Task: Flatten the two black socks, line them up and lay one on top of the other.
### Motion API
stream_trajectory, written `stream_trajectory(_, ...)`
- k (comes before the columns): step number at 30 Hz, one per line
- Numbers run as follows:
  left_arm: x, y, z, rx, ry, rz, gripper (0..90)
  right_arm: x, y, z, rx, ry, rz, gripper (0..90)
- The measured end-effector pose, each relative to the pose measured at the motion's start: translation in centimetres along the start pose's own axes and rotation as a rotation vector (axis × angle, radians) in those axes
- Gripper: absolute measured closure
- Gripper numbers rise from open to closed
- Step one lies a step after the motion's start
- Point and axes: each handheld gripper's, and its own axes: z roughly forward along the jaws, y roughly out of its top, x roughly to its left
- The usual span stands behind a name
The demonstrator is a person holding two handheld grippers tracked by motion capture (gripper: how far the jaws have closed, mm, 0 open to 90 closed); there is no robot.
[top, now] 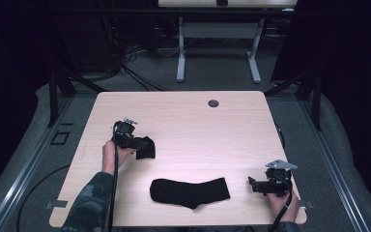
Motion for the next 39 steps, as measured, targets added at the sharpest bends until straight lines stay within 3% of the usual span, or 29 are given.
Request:
stream_trajectory(5,-0.3,0.0,0.5,0.027,-0.004,0.017,38.9,0.0,0.0,0.0,-0.001,0.0,0.0,0.0)
stream_trajectory(10,-0.4,-0.4,1.2,0.057,0.004,0.036,44.2,0.0,0.0,0.0,-0.001,0.0,0.0,0.0)
stream_trajectory(19,-0.3,-1.0,1.1,0.029,0.039,0.033,53.8,0.0,0.0,0.0,-0.002,-0.002,0.001,0.0)
stream_trajectory(23,-0.5,-0.9,1.1,0.033,0.069,0.031,61.7,0.0,0.0,0.0,-0.001,-0.001,0.0,0.0)
stream_trajectory(29,-0.7,-0.9,1.1,0.028,0.082,0.03,75.2,0.0,0.0,0.0,-0.002,-0.002,0.001,0.0)
stream_trajectory(39,-1.0,-1.0,0.5,-0.02,0.082,0.016,79.3,0.0,0.0,0.0,-0.001,0.0,0.0,0.0)
